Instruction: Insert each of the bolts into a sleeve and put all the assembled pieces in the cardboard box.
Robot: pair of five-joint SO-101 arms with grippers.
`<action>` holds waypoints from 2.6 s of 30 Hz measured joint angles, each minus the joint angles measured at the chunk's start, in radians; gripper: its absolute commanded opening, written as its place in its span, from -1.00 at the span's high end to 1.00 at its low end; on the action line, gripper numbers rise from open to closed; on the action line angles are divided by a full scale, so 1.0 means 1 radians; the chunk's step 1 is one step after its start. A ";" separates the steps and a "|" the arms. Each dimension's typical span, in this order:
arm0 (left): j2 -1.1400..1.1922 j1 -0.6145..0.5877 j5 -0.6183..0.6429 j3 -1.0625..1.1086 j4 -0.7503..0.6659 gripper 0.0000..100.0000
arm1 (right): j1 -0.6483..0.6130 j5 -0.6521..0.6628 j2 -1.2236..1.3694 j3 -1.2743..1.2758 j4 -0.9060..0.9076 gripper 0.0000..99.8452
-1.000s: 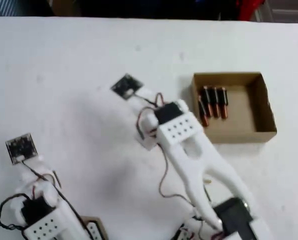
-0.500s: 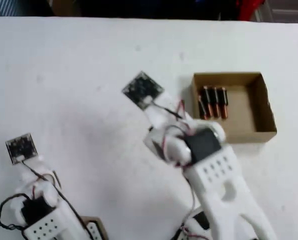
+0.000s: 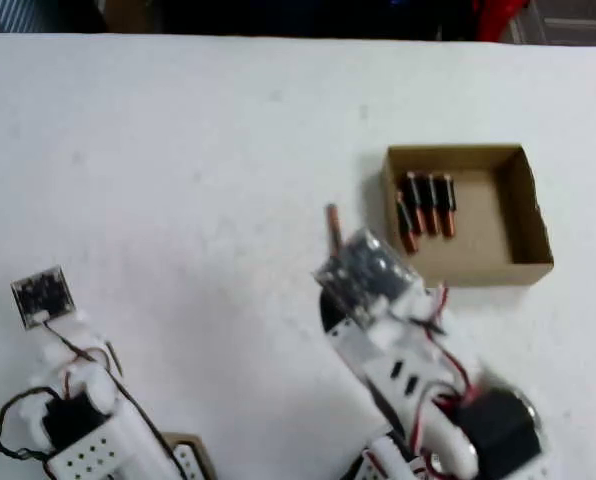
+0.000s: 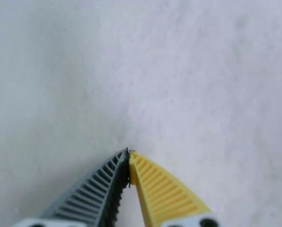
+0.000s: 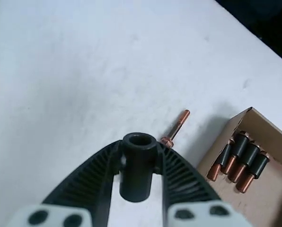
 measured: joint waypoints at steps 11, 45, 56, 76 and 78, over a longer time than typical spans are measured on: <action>0.000 0.000 0.000 0.000 0.000 0.95 | 0.180 -0.003 -0.169 0.029 0.000 0.94; 0.000 0.000 0.000 0.000 0.000 0.95 | 0.201 -0.003 -0.514 0.666 -0.404 0.94; 0.000 0.000 0.000 0.000 0.000 0.95 | 0.222 -0.121 -0.520 0.792 -0.456 0.94; 0.000 0.370 0.000 0.000 0.000 0.95 | 0.362 -0.203 -0.522 0.867 -0.457 0.93; 0.000 0.405 0.000 0.000 -0.002 0.95 | 0.394 -0.203 -0.522 0.867 -0.457 0.93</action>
